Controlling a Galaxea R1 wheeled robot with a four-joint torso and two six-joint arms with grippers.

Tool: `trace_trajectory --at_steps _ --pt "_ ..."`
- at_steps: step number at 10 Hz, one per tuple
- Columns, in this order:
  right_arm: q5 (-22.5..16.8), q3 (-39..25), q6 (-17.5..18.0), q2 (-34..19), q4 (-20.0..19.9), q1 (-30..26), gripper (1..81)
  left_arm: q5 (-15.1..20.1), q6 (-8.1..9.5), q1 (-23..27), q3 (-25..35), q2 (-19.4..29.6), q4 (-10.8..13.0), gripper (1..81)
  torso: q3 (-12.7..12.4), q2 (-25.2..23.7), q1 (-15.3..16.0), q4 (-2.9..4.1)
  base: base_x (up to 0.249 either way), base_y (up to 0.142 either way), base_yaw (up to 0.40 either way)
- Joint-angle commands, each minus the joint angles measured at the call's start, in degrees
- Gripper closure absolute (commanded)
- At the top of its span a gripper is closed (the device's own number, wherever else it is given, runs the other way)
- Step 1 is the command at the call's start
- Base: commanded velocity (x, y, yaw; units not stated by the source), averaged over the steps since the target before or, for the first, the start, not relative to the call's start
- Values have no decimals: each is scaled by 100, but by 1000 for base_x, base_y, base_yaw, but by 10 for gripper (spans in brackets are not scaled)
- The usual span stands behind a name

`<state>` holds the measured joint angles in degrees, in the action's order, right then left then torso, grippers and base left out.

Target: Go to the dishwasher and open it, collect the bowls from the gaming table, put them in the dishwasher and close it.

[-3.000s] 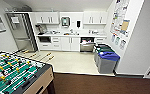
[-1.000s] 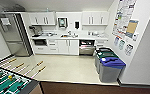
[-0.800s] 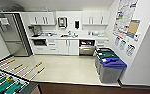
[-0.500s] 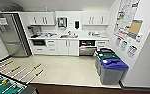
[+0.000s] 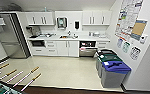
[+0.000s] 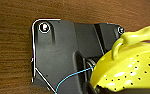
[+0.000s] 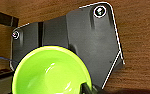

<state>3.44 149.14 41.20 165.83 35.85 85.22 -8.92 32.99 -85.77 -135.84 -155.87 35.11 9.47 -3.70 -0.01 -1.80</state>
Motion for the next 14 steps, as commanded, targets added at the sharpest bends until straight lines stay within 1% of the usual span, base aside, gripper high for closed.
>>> trace_trajectory --at_steps 1,14 --pt "-230 9 -7 -56 45 -246 811 198 -12 197 40 117 75 811 0 0 1 0 164 0 0" --pt "-230 26 -7 -56 53 -247 811 198 -12 197 40 108 75 811 0 0 1 0 168 0 0"
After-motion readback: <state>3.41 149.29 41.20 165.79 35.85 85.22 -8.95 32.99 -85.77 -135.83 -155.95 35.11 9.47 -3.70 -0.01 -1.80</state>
